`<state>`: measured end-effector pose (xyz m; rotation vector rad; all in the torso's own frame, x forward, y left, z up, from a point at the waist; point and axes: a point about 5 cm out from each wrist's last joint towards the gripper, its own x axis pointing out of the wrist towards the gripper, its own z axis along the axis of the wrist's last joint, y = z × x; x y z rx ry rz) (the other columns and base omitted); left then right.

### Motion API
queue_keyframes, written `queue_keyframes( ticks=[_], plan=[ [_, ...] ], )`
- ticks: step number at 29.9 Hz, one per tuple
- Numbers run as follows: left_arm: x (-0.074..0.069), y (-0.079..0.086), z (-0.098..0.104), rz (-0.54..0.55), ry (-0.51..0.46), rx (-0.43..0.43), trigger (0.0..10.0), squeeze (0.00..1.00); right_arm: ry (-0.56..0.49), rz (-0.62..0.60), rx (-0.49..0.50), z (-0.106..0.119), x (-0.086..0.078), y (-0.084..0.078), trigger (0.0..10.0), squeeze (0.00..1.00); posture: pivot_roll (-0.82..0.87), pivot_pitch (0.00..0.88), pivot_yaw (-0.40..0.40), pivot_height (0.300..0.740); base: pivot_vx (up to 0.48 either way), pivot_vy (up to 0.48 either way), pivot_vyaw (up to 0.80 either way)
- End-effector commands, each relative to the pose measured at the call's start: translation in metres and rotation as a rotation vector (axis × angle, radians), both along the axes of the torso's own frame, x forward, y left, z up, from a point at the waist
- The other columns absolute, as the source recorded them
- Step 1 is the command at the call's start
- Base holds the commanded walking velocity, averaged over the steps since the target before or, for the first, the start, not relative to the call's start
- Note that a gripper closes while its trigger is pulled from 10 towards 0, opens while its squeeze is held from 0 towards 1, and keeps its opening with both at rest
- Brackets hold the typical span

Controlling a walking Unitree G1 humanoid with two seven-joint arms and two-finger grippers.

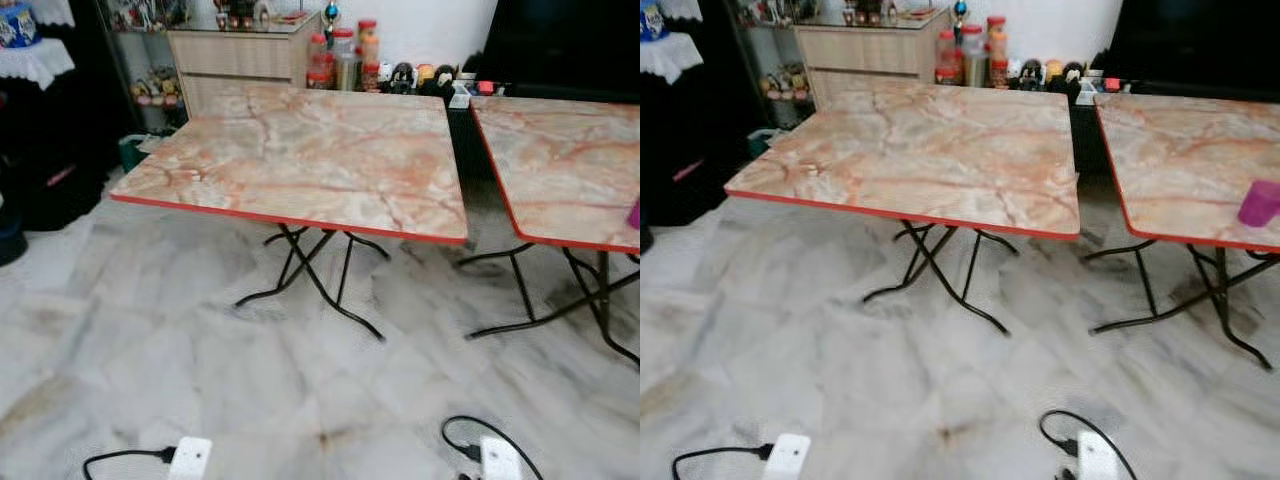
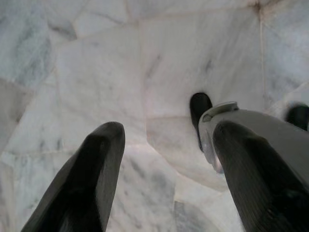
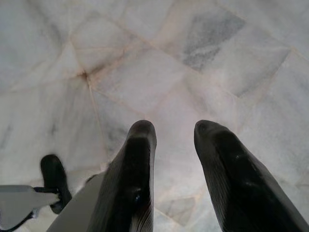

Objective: Setting the table

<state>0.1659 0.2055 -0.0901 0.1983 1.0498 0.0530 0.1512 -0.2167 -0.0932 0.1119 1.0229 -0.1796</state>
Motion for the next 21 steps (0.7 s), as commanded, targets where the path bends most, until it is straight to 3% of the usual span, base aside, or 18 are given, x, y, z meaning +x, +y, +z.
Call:
queue_keyframes(
  ticks=[1,8,21],
  plan=[
    [0.002,-0.006,0.000,-0.013,0.004,-0.009,10.0,0.00,-0.012,-0.013,-0.018,0.003,0.003,-0.007,10.0,0.00,-0.02,0.000,-0.019,0.740,0.000,-0.281,0.00],
    [0.004,-0.003,0.001,0.000,0.000,-0.009,10.0,0.00,-0.007,-0.010,-0.019,0.003,0.005,-0.007,10.0,0.00,0.00,0.000,-0.030,0.740,0.000,-0.275,0.00],
    [0.004,0.006,0.003,0.113,-0.047,-0.070,10.0,0.00,-0.030,0.010,-0.006,0.005,0.010,-0.003,10.0,0.00,0.03,0.000,-0.038,0.740,0.000,0.000,0.00]
  ],
)
